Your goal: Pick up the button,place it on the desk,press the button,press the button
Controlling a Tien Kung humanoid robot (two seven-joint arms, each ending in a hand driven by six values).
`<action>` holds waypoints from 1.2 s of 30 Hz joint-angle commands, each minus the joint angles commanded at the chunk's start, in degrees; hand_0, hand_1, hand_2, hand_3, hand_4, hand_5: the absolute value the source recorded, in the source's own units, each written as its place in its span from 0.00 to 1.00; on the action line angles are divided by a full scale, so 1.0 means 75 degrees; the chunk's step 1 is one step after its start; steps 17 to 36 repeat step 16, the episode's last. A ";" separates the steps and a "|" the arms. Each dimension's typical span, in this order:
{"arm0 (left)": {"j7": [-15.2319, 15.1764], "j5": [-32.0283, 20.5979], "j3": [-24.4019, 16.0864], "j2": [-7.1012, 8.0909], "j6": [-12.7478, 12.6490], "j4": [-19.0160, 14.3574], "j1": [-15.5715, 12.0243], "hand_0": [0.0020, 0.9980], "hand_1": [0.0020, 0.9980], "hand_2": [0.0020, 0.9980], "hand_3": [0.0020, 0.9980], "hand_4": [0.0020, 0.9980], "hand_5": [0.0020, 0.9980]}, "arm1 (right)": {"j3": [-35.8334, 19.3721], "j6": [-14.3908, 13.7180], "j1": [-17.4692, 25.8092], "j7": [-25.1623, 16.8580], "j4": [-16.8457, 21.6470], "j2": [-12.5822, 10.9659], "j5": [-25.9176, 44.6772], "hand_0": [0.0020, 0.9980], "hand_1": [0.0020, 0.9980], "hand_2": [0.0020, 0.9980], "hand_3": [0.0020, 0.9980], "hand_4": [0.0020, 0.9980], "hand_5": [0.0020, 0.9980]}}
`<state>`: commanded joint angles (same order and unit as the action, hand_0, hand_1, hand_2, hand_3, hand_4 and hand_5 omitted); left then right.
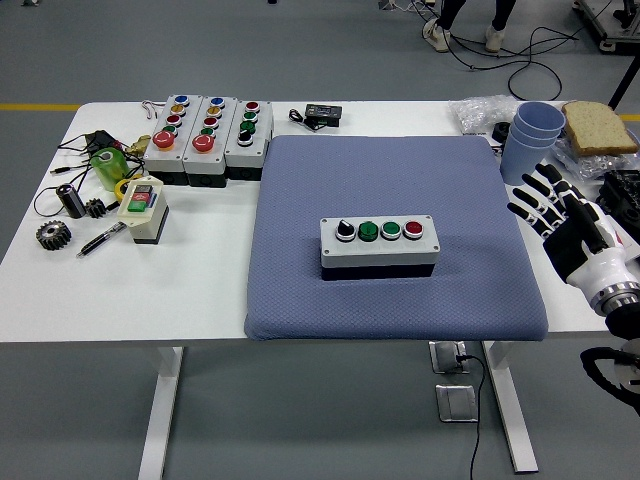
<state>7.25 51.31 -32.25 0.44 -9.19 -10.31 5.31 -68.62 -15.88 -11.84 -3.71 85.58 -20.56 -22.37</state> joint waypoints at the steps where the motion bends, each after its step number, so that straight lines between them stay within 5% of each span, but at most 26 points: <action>1: -0.0004 -0.0016 0.0012 0.0003 -0.0002 0.0000 0.0012 0.62 0.66 0.68 0.59 0.33 0.65 | -0.0005 -0.0001 -0.0006 0.0004 0.0000 0.0000 0.0010 0.70 0.64 0.67 0.66 0.82 0.38; 36: -0.0027 -0.0102 0.0058 0.0024 -0.0017 0.0000 0.0096 0.62 0.66 0.68 0.59 0.34 0.63 | -0.0007 -0.0017 -0.0081 0.0033 -0.0002 0.0003 0.0067 0.67 0.61 0.65 0.63 0.80 0.36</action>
